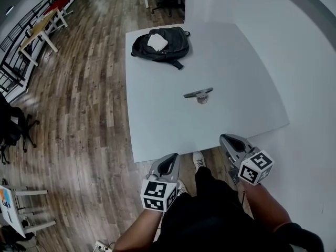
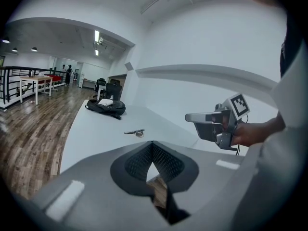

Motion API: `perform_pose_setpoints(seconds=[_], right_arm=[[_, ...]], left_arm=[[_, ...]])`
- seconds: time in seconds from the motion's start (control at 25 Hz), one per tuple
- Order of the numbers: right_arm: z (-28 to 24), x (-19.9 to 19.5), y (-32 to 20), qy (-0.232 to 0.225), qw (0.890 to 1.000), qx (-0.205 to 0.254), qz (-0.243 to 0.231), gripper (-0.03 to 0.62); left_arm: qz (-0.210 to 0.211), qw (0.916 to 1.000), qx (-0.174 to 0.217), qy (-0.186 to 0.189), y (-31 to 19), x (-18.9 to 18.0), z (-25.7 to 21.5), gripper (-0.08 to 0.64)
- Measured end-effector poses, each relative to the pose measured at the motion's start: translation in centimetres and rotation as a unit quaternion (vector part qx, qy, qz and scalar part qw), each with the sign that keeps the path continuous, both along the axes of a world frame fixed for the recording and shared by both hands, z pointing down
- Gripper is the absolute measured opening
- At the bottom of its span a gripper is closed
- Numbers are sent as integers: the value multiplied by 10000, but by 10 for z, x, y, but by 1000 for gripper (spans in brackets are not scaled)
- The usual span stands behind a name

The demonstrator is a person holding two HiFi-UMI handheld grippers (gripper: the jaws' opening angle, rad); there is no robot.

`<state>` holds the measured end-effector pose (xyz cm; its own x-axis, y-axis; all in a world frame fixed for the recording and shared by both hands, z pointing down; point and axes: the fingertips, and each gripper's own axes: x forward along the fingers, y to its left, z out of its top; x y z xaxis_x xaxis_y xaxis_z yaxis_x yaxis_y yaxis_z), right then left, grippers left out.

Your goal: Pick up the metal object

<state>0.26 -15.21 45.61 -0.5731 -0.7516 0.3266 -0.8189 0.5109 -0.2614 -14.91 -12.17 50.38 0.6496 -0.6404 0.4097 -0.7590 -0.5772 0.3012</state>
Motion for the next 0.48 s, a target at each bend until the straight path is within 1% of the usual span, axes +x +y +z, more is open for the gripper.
perform_pose_setpoints(seconds=[0.16, 0.36, 0.48], right_arm=[[11, 5, -21, 64, 9999, -13, -132, 6], [29, 5, -43, 189, 9992, -88, -327, 6], [41, 4, -55, 363, 9982, -126, -458, 6]], left_arm=[[-53, 9999, -54, -100, -8, 7, 10, 8], [-188, 9992, -303, -207, -26, 11, 28, 8], [-180, 9988, -325, -315, -35, 15, 35, 8]])
